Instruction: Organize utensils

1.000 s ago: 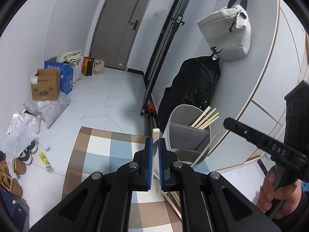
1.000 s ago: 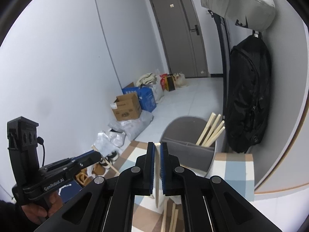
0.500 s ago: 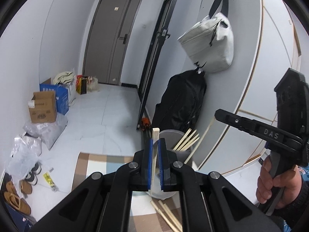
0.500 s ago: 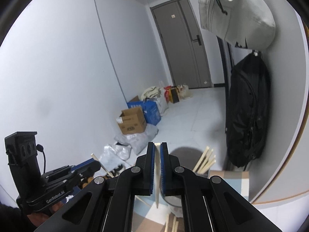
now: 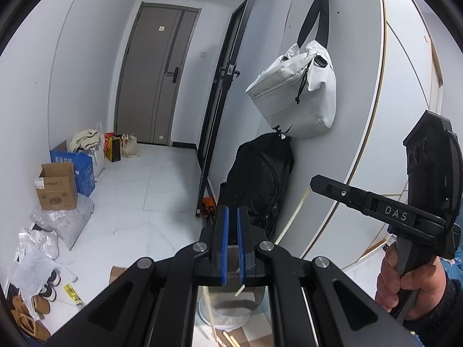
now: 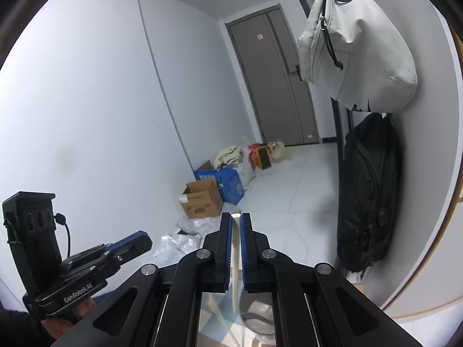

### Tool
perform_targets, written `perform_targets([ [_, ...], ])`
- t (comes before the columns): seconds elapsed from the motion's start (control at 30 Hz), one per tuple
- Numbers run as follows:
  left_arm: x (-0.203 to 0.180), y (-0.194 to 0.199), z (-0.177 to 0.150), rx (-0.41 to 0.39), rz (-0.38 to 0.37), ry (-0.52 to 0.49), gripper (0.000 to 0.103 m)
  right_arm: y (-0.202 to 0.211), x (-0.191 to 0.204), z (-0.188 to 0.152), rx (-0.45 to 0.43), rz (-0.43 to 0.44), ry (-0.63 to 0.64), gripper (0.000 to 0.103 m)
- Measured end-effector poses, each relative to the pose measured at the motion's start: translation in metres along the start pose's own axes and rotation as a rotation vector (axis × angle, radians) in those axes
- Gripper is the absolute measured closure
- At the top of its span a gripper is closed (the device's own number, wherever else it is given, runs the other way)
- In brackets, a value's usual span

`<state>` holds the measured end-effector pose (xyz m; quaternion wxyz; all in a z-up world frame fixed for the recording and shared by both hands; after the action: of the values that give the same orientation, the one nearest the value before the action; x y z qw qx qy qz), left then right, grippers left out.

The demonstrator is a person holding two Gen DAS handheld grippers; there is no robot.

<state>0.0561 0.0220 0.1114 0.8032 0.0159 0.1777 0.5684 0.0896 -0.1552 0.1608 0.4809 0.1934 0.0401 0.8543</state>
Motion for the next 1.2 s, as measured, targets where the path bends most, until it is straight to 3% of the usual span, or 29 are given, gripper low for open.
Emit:
perform_targets([
  [0.13, 0.010, -0.010, -0.011, 0.052, -0.006, 0.032, 0.101, -0.009, -0.013, -0.001, 0.028, -0.016, -0.026, 0.098],
  [0.33, 0.071, -0.013, -0.075, 0.199, 0.064, 0.135, 0.098, -0.003, -0.039, -0.036, 0.066, -0.022, -0.103, 0.098],
  [0.4, 0.096, -0.031, -0.107, 0.316, 0.090, 0.188, 0.089, 0.001, -0.046, -0.047, 0.077, -0.009, -0.133, 0.098],
  [0.5, 0.115, -0.064, -0.137, 0.439, 0.134, 0.165, 0.087, 0.008, -0.055, -0.062, 0.078, 0.009, -0.173, 0.098],
  [0.6, 0.125, -0.095, -0.146, 0.492, 0.159, 0.161, 0.081, 0.018, -0.061, -0.073, 0.070, 0.020, -0.210, 0.098],
  [0.67, 0.136, -0.116, -0.142, 0.481, 0.169, 0.188, 0.080, 0.024, -0.064, -0.078, 0.066, 0.021, -0.223, 0.098],
  [0.73, 0.146, -0.134, -0.136, 0.463, 0.183, 0.218, 0.065, 0.029, -0.066, -0.081, 0.060, 0.022, -0.233, 0.098],
  [0.77, 0.150, -0.149, -0.135, 0.478, 0.155, 0.255, 0.044, 0.032, -0.068, -0.083, 0.058, 0.020, -0.237, 0.098],
  [0.8, 0.151, -0.166, -0.136, 0.502, 0.120, 0.291, 0.035, 0.034, -0.069, -0.085, 0.057, 0.017, -0.244, 0.098],
  [1.0, 0.152, -0.231, -0.160, 0.683, 0.078, 0.261, 0.035, 0.035, -0.080, -0.090, 0.051, 0.007, -0.305, 0.098],
  [1.2, 0.154, -0.261, -0.182, 0.780, 0.105, 0.284, 0.036, 0.034, -0.088, -0.093, 0.047, -0.008, -0.333, 0.099],
])
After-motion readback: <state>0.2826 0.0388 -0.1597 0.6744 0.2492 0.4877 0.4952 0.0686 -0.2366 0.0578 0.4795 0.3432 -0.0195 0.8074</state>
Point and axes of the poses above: each gripper's, at about its wrist camera, not at the fingertips, and y roughly against the way its jaws point, x to its left, z to its top, the point moved 2 cm from there along -y, roughly the way its jaws point, and after that the axes turned 8 degrees about -x, right-handed, at the moved point
